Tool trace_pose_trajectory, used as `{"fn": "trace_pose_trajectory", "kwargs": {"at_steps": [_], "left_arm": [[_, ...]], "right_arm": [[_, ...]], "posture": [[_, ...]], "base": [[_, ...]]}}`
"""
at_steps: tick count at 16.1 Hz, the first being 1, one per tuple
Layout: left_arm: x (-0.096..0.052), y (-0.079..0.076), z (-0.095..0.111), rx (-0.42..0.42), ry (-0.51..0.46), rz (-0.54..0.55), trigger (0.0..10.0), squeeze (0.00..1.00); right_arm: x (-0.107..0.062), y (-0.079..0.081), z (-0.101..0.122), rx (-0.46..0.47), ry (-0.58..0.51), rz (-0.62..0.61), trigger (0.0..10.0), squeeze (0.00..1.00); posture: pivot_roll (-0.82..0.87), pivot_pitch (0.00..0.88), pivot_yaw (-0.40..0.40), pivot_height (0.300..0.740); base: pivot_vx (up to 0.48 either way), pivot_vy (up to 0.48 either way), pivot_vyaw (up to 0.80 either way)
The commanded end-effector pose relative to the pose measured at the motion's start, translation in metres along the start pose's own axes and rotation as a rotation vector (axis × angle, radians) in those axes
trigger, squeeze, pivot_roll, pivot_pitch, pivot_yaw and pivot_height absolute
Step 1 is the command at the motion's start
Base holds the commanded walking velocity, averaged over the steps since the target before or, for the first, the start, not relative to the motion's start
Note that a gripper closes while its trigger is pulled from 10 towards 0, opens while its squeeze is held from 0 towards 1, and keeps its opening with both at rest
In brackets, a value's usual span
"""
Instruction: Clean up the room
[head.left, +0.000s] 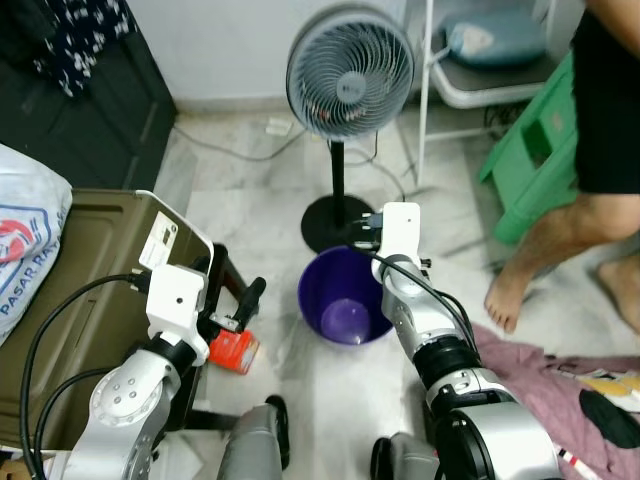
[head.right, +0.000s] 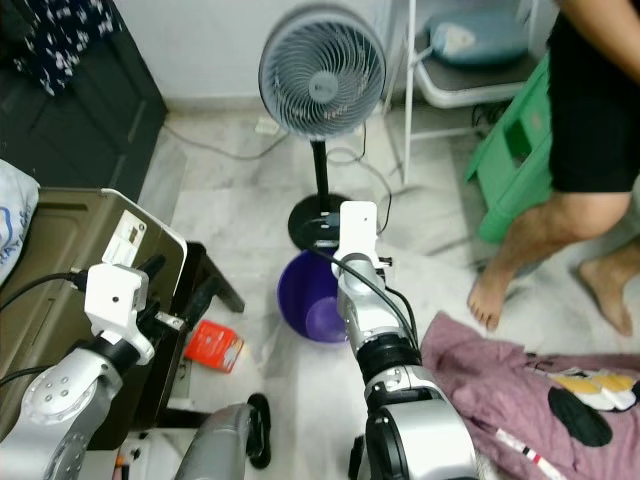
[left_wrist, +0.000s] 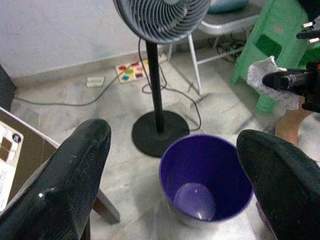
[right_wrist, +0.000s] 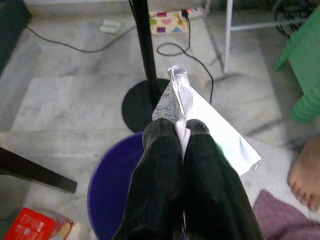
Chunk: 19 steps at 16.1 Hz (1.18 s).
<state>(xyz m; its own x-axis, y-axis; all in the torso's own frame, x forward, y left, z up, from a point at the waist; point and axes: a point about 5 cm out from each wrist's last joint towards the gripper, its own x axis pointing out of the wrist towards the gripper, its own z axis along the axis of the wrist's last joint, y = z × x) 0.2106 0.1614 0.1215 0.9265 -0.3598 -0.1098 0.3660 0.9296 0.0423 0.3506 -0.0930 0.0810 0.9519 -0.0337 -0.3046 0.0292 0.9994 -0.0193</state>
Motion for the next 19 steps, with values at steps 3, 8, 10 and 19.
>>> {"fn": "trace_pose_trajectory", "kwargs": {"at_steps": [3, 8, 10, 19], "left_arm": [[-0.008, 0.001, 0.003, 0.005, 0.045, -0.005, 10.0, 0.00], [-0.019, 0.002, 0.002, -0.009, 0.088, 0.014, 10.0, 0.00], [-0.021, 0.002, 0.003, -0.014, 0.103, 0.020, 10.0, 0.00], [-0.021, 0.003, 0.003, -0.024, 0.128, 0.029, 10.0, 0.00]], "right_arm": [[0.007, 0.000, 0.003, -0.023, -0.004, -0.040, 10.0, 0.00], [0.011, -0.002, 0.012, -0.049, -0.029, -0.049, 10.0, 0.00], [0.013, 0.003, 0.017, -0.053, -0.042, -0.035, 10.0, 0.00], [0.011, 0.036, 0.043, -0.027, -0.128, 0.056, 10.0, 0.00]], "posture": [[0.23, 0.341, 0.116, 0.740], [0.25, 0.367, 0.127, 0.740], [0.26, 0.375, 0.128, 0.740], [0.27, 0.379, 0.127, 0.740]], "base": [[0.000, 0.000, 0.00], [0.000, 0.000, 0.00], [0.000, 0.000, 0.00], [0.000, 0.000, 0.00]]}}
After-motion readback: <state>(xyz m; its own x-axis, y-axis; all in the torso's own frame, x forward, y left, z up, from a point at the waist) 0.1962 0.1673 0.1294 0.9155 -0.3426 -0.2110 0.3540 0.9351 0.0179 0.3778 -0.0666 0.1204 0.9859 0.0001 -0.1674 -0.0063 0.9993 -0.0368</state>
